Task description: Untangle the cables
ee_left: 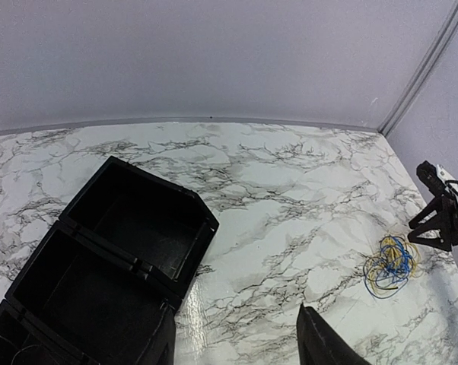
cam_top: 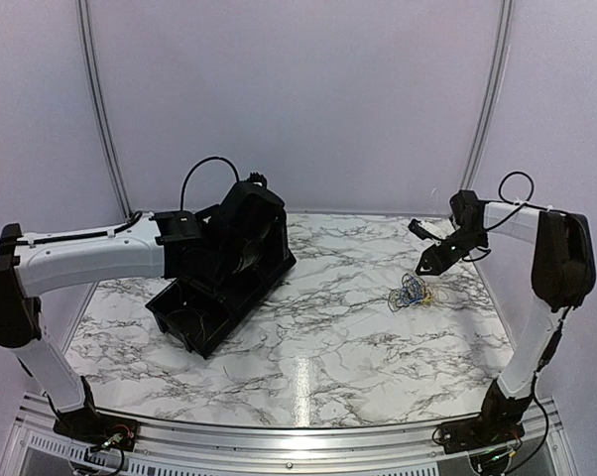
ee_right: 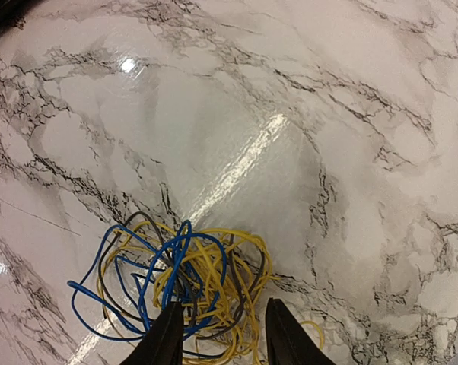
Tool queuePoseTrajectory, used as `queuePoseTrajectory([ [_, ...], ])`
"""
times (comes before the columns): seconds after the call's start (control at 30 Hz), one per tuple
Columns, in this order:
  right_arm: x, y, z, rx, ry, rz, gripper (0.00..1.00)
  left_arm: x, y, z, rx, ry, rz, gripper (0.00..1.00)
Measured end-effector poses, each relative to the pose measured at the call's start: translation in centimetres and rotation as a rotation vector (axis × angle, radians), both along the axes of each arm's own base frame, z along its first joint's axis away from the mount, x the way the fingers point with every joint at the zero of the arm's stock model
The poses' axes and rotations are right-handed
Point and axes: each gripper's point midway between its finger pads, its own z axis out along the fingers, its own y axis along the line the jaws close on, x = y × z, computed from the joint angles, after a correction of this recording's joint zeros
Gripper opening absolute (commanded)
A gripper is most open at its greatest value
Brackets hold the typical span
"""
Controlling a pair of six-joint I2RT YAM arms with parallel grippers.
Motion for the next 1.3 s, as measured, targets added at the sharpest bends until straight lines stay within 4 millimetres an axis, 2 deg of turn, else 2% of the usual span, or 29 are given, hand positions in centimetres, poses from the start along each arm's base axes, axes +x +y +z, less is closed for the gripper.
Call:
queuePoseTrajectory([
  [0.23, 0.1, 0.1, -1.0, 0.005, 0.012, 0.006, 0.23, 0.9, 0.1, -0.9, 0.007, -0.001, 0.054, 0.57],
  [0.37, 0.2, 0.5, -1.2, 0.027, 0.007, 0.017, 0.21, 1.2, -0.7, -1.3, 0.019, 0.005, 0.038, 0.57],
  [0.57, 0.5, 0.9, -2.0, 0.050, 0.015, 0.022, 0.20, 1.5, -1.7, -0.4, 0.020, -0.009, 0.014, 0.59],
  [0.73, 0.3, 1.0, -2.5, 0.058, 0.030, 0.019, 0.02, 1.8, -2.1, 0.4, 0.026, -0.027, 0.000, 0.60],
  [0.9, -0.1, 1.1, -2.1, 0.072, 0.033, 0.017, 0.00, 1.8, -2.5, -0.1, 0.045, -0.024, -0.018, 0.61],
  [1.0, -0.8, 1.4, -0.1, 0.087, 0.010, 0.025, 0.00, 1.9, -3.4, -0.8, 0.068, -0.014, -0.053, 0.61],
  [1.2, -3.9, 2.5, 8.5, 0.143, -0.144, 0.094, 0.00, 2.0, -7.1, -1.9, 0.067, 0.021, -0.179, 0.61],
  [1.3, -5.9, 2.9, 11.7, 0.159, -0.208, 0.131, 0.00, 1.7, -9.2, -2.1, 0.026, 0.040, -0.250, 0.61],
])
